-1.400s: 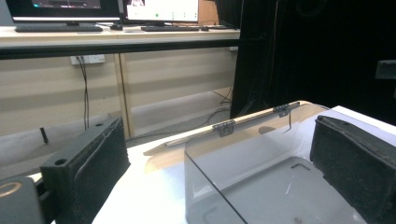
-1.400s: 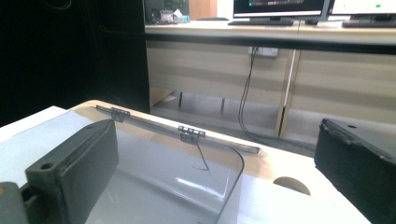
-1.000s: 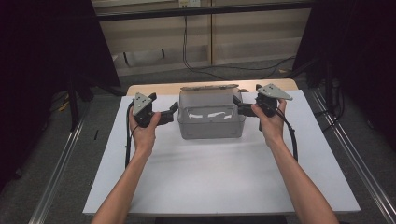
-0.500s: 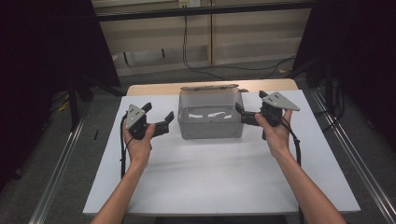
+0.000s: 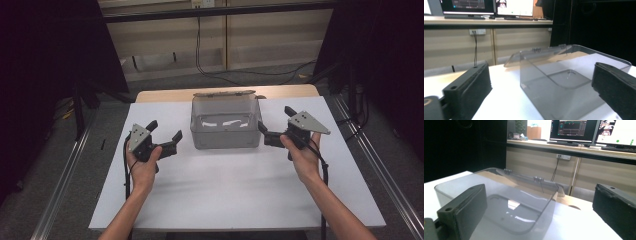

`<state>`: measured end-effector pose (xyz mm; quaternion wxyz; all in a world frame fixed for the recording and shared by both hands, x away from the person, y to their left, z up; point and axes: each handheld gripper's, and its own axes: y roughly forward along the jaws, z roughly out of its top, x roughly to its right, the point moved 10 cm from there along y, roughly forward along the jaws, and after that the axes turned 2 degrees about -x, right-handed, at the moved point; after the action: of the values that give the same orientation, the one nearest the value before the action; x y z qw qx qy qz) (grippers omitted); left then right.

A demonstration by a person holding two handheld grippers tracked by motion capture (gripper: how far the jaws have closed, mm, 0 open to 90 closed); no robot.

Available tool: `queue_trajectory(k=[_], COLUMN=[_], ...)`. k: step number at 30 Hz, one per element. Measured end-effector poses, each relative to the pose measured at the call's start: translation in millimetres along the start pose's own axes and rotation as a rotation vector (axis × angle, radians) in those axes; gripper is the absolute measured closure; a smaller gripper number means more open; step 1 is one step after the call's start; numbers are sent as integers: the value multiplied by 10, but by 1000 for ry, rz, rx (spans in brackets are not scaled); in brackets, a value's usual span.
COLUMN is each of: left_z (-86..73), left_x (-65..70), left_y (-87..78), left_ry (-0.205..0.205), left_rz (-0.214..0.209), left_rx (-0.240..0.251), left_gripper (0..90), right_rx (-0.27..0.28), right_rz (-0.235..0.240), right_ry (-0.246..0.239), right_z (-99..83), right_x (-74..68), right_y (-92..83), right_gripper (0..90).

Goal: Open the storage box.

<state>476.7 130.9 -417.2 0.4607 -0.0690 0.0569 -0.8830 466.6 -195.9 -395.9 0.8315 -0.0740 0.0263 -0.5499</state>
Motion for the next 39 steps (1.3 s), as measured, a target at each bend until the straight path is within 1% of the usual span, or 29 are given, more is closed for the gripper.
queue_trajectory(k=[2, 3, 4, 5, 6, 7, 9, 10, 11, 12, 13, 14, 17, 18, 19, 22, 24, 26, 27, 28, 29, 31, 33, 34, 36, 37, 39], left_z=[-55, -65, -82, -90, -104, -119, -146, -160, -177, -205, -224, -240, -302, -321, -330, -367, -378, -412, -436, -455, -478, -517, -559, -560, -565, -573, -583], left_x=[-2, -5, -11, -12, -19, -18, -8, -9, -9, -14, -17, -11, 10, 19, 25, 30, 31, 19, 19, 12, 5, 5, 16, 13, 11, 17, 15], left_y=[-58, -83, -115, -146, -180, -219, -303, -344, -382, -424, -457, -488, -585, -631, -657, -764, -829, -882, -906, -930, -953, -992, -1006, -1013, -1024, -1021, -1017], left_ry=[5, -1, 7, 8, 18, 15, 14, 14, 4, 2, -1, -3, 19, 12, 5, 3, 5, -15, -33, -41, -39, -44, -64, -59, -48, -54, -58], left_rz=[6, 16, 21, 28, 38, 46, 50, 55, 64, 70, 78, 74, 66, 63, 61, 73, 81, 99, 100, 106, 111, 121, 106, 107, 116, 111, 102], left_rx=[-4, 3, -4, -1, -8, -12, -9, -7, -4, -14, -14, -12, -29, -28, -24, -36, -31, -31, -36, -35, -41, -38, -54, -52, -49, -54, -62], left_gripper=[17, 17, 17, 17, 17, 17, 17, 17, 17, 18, 18, 18, 22, 22, 22, 22, 23, 27, 28, 28, 27, 27, 23, 25, 32, 29, 29], right_rx=[-4, -5, -1, 5, 1, 3, 4, 4, 3, 0, 1, 1, -3, -2, -6, -17, -29, -40, -51, -55, -62, -61, -65, -68, -50, -43, -39], right_rz=[-3, -14, -22, -29, -32, -38, -39, -43, -46, -49, -54, -57, -68, -72, -86, -102, -115, -125, -133, -142, -144, -162, -174, -175, -178, -180, -174], right_ry=[-11, -15, -17, -15, -9, -5, 10, 6, 3, -1, 7, 15, 29, 38, 39, 57, 46, 40, 29, 25, 32, 31, 33, 47, 44, 37, 39], right_z=[-41, -64, -86, -108, -135, -158, -204, -227, -250, -276, -301, -331, -420, -444, -472, -535, -592, -648, -680, -706, -734, -781, -848, -864, -828, -811, -795], right_x=[8, 22, 36, 49, 56, 67, 68, 71, 71, 74, 79, 82, 91, 91, 99, 97, 94, 98, 111, 132, 149, 194, 212, 212, 202, 198, 183], right_y=[-75, -111, -146, -180, -213, -248, -321, -357, -394, -434, -474, -514, -625, -664, -720, -838, -912, -980, -1017, -1051, -1086, -1156, -1182, -1180, -1171, -1164, -1146], right_gripper=[0, 0, 0, 0, 0, 0, 0, 0, 0, 0, 0, 0, 0, 0, 0, 0, 0, 0, 0, 0, 0, 0, 0, 0, 0, 0, 0])
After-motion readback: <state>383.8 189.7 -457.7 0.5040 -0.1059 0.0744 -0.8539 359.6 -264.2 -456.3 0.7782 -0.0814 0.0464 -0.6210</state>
